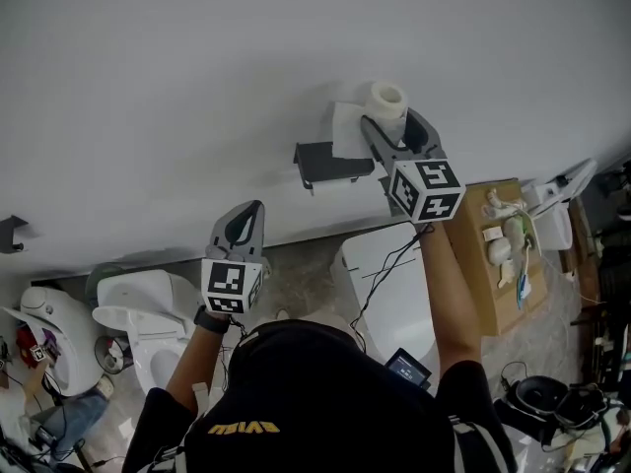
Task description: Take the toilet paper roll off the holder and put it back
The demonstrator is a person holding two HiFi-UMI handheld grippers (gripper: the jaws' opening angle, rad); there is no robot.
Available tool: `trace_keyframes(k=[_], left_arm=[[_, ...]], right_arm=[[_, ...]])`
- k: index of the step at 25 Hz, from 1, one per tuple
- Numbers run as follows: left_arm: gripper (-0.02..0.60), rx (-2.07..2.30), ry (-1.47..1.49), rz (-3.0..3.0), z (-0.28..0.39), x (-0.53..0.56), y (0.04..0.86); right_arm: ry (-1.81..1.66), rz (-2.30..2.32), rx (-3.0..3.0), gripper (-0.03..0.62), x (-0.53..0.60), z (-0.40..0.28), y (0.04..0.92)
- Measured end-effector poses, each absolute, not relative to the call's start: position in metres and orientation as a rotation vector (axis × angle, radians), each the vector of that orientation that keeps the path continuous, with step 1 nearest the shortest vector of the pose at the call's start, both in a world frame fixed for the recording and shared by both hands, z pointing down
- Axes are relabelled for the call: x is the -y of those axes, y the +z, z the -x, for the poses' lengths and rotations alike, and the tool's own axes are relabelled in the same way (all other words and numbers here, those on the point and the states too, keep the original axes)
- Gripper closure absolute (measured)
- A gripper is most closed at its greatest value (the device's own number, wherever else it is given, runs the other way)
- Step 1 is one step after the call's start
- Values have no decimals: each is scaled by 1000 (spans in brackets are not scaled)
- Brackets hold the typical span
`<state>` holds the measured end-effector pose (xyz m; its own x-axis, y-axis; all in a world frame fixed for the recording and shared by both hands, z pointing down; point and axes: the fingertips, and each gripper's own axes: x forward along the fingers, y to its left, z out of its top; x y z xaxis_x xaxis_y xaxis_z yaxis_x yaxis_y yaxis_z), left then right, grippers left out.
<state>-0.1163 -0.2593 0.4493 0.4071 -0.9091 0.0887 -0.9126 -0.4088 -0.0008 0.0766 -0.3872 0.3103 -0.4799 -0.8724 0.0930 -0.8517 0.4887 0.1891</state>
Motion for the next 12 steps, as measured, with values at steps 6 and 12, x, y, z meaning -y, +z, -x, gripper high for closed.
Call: trace_keyframes(k=[6, 12], left_arm=[[571, 1691, 118, -2602, 123, 256, 442], [571, 1679, 131, -2603, 117, 260, 444]], right_arm=[[-192, -1489, 2616, 310, 381, -71, 271], [-220, -1475, 2710, 313, 375, -72, 226]])
